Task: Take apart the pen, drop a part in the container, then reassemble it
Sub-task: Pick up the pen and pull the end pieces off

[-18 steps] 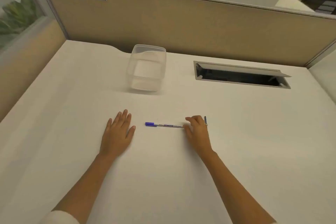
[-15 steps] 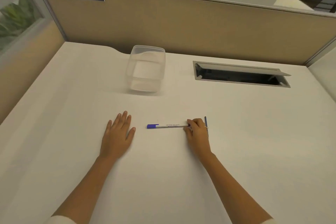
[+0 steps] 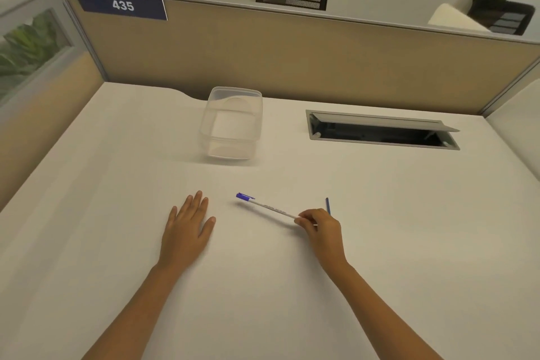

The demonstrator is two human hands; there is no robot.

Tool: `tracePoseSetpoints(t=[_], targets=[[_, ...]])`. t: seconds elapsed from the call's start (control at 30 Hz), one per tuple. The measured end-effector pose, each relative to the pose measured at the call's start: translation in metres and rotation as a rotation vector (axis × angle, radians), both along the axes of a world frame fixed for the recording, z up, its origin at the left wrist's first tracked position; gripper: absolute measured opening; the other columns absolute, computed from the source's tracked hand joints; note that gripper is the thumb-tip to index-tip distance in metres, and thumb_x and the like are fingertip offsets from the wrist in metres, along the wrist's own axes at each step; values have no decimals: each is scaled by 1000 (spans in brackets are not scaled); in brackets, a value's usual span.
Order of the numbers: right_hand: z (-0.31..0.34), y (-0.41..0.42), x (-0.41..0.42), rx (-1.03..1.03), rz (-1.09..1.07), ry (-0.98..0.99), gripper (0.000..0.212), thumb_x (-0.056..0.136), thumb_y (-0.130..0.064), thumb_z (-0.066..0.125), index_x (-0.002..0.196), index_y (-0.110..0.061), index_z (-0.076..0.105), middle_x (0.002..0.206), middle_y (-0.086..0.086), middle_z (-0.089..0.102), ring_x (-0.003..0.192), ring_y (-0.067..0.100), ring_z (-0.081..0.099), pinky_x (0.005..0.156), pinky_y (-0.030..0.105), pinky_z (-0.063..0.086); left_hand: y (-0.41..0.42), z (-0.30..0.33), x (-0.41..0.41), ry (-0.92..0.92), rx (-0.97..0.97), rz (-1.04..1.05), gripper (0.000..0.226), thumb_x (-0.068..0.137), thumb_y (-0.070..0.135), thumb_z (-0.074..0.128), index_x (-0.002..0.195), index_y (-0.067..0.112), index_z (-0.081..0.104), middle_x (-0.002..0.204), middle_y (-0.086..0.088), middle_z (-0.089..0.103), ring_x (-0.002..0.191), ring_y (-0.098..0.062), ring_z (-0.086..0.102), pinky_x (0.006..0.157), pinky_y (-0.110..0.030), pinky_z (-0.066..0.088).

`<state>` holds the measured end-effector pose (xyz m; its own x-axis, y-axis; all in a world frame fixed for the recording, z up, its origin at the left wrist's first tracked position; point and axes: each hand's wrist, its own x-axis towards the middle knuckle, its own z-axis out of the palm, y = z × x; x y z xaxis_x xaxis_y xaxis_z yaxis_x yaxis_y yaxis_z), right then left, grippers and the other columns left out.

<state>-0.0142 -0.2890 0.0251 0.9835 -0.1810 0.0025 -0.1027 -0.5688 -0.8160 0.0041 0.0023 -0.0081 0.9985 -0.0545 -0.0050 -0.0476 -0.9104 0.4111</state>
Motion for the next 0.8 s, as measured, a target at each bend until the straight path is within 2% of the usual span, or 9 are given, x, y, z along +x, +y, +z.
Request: tracePoseSetpoints(t=[0.07,0.13,0.2,0.27,0.37,0.43,0.53,0.63,0.8], targets=[[10,0,-3,42,10,-10,4,82,-17,69,78,-17,67,79,-5,69,72,6,62,65,16,48,-5,5,3,56,-106,55,49,95,31,45,141,14,38,157,-2,22,145,-18,16,116,-43,6],[23,1,-4,98,17,-27,7,82,-18,69,75,-17,67,75,-7,69,69,5,61,63,12,46,-18,17,0,96,-284,109,41,92,23,54,132,13,50,153,-4,33,143,-20,24,114,-39,11],[35,2,-5,148,39,-50,10,82,-17,69,73,-19,67,70,-10,67,66,3,60,61,9,44,-39,36,-9,174,-591,114,37,86,24,63,122,18,59,139,-1,52,133,-18,41,107,-29,27],[47,4,-7,178,86,-66,13,83,-16,68,72,-24,66,68,-14,66,65,3,59,60,9,44,-64,56,-20,348,-900,79,37,82,32,67,118,30,59,129,12,58,122,-8,51,97,-23,37],[59,10,-13,145,172,-86,22,85,-18,66,71,-35,61,73,-11,66,70,5,59,61,11,44,-90,76,-25,495,-1419,178,43,77,34,69,119,29,59,122,10,67,112,-10,62,92,-33,50],[64,11,-17,63,224,-93,22,87,-21,62,73,-36,57,80,-10,65,74,5,58,63,11,43,-95,84,-22,467,-1632,209,46,76,31,66,119,20,60,118,4,70,108,-18,66,84,-35,55],[65,10,-21,-111,315,-91,6,91,-28,56,87,-25,57,85,-10,59,76,6,54,64,12,40,-98,96,-20,437,-1709,242,41,76,29,63,110,7,62,109,-7,73,101,-23,69,73,-29,58],[65,10,-23,-341,420,-179,16,94,-29,50,93,-15,57,82,-11,47,65,5,42,59,10,33,-100,100,-21,437,-1693,293,32,81,26,61,103,4,62,98,-8,76,95,-22,71,67,-27,58],[78,18,-24,-494,464,-300,23,97,-29,44,85,-14,57,76,-2,54,64,11,38,52,11,24,-99,103,-22,438,-1771,406,17,91,19,53,95,4,60,89,-10,77,87,-24,73,64,-28,59]])
